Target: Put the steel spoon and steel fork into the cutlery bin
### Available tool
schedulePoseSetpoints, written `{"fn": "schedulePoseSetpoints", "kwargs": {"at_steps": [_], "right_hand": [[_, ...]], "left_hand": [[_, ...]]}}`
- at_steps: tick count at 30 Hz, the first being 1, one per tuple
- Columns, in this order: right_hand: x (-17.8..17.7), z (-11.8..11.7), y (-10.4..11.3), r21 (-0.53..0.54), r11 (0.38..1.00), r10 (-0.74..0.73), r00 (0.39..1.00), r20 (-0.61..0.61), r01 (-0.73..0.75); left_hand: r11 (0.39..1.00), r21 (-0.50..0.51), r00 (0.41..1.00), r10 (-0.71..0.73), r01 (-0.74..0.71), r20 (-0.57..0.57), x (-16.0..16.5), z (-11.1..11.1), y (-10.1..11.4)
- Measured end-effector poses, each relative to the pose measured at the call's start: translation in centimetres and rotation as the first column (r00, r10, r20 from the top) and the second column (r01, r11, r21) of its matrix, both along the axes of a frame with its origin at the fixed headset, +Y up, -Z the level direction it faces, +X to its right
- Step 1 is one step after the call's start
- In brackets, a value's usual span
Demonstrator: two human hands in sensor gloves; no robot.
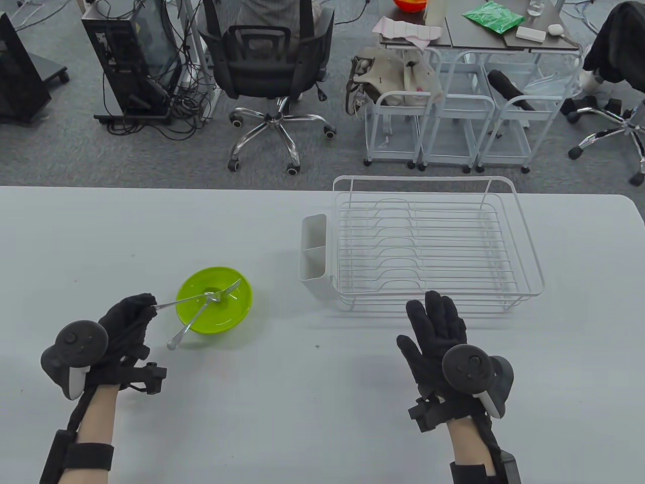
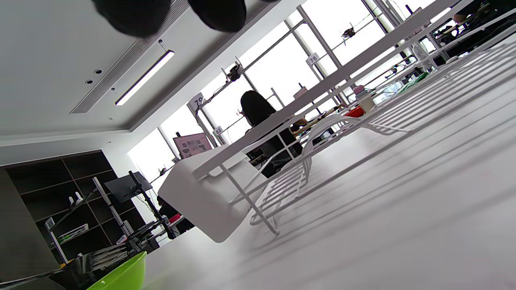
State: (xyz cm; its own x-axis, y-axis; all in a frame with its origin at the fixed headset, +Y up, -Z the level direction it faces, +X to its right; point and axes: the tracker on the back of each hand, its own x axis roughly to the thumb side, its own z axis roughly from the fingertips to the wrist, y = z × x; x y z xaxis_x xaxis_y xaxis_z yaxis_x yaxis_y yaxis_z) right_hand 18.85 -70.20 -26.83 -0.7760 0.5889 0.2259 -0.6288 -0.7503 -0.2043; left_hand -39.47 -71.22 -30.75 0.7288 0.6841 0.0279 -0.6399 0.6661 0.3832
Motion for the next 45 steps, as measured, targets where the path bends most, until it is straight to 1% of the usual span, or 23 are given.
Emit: {"fn": "schedulePoseSetpoints", "kwargs": {"at_steps": [3,7,11,16,18,22,27,33,40,45], "right_hand": [[0.1,0.0,0.0,0.003,1.000,-0.012,1.000,-0.001,0.012],[0.2,0.0,0.0,0.000,1.000,-0.027,1.000,-0.001,0.027],[0.2,0.0,0.0,-0.004,0.999,-0.031,0.999,-0.004,0.031],[0.2,0.1,0.0,0.001,0.999,-0.039,0.999,-0.008,0.039],[0.3,0.1,0.0,0.003,0.999,-0.044,0.999,-0.008,0.044],[0.3,0.1,0.0,0.001,0.999,-0.051,0.999,-0.009,0.051],[0.4,0.1,0.1,0.003,0.998,-0.059,0.998,-0.007,0.059],[0.4,0.1,0.1,0.003,0.998,-0.065,0.998,-0.008,0.065],[0.5,0.1,0.2,0.007,0.997,-0.073,0.997,-0.011,0.073],[0.4,0.1,0.1,0.005,0.997,-0.074,0.997,-0.017,0.074]], "left_hand": [[0.998,0.060,1.000,0.025,-0.025,0.009,0.3,0.5,1.4],[0.990,0.140,1.000,-0.011,0.008,0.021,1.5,0.8,3.9],[0.980,0.185,0.996,-0.078,0.068,0.050,3.5,0.3,6.4],[0.960,0.227,0.980,-0.186,0.166,0.072,7.0,-1.3,9.7],[0.955,0.231,0.974,-0.212,0.189,0.082,8.2,-2.1,10.5],[0.945,0.213,0.958,-0.270,0.246,0.091,10.9,-4.4,11.6],[0.940,0.182,0.942,-0.314,0.290,0.116,13.8,-6.9,11.7],[0.931,0.159,0.922,-0.353,0.329,0.162,17.3,-8.7,10.9],[0.932,0.109,0.913,-0.362,0.347,0.189,20.2,-10.6,9.2],[0.930,0.050,0.910,-0.366,0.363,0.197,22.1,-11.9,7.3]]}}
